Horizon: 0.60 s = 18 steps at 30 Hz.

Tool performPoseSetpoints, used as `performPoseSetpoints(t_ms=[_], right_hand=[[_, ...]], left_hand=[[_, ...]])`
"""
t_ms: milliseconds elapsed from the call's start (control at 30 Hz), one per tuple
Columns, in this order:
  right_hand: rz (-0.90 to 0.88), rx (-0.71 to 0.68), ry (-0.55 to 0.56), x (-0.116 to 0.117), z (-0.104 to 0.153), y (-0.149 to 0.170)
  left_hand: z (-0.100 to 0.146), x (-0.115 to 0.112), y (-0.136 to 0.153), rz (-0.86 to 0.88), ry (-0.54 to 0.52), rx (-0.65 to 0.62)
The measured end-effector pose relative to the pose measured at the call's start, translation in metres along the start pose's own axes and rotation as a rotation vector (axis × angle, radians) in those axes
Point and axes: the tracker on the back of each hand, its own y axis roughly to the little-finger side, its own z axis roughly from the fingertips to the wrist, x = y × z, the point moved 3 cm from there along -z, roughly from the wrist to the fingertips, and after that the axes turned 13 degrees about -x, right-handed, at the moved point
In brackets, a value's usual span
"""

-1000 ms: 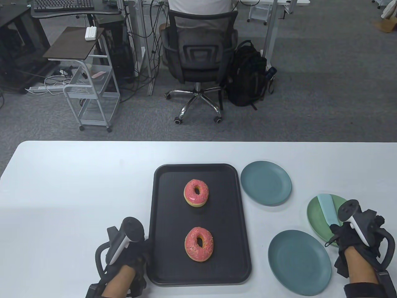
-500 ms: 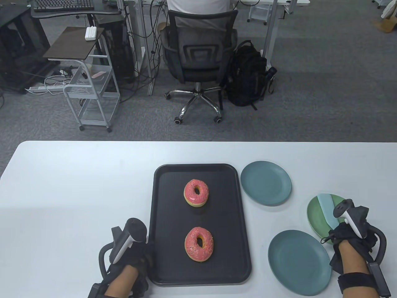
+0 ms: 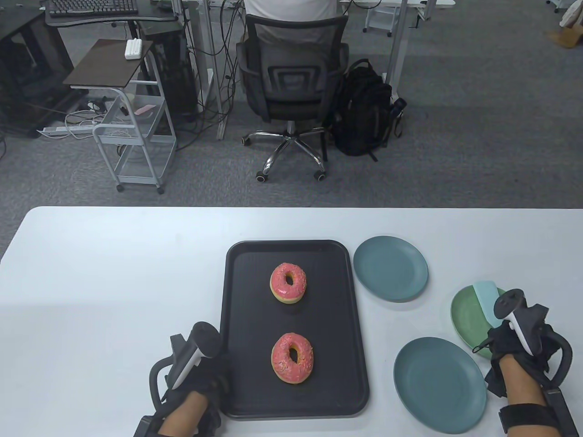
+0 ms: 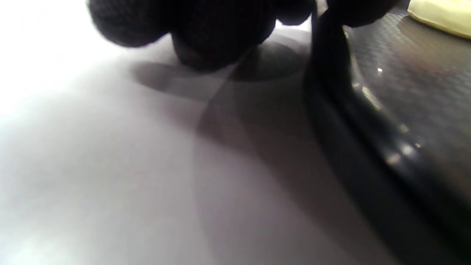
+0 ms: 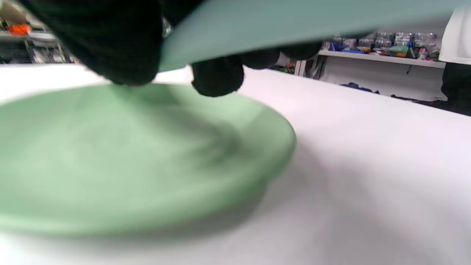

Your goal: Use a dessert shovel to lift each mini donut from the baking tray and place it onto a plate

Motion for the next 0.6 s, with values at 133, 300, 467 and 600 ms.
performPoseSetpoints(t_ms=[133,300,467,600], right_hand=[[-0.051,-0.103,0.062,-0.028,0.012,-0.024],[-0.080,-0.279,0.092,-0.056,0.034,-0.079],[-0.066,-0.461,0.072,-0.060,0.054,-0.150],[0.003,-0.564,0.005,-0.048,0.062,-0.198]], left_hand=[[0.000,-0.001,-0.003,-0.023,-0.005,0.004],[0.001,-0.001,-0.004,-0.024,-0.001,0.008],[0.000,-0.002,-0.005,-0.012,0.001,0.017],[0.000,-0.002,-0.005,0.006,0.007,0.018]])
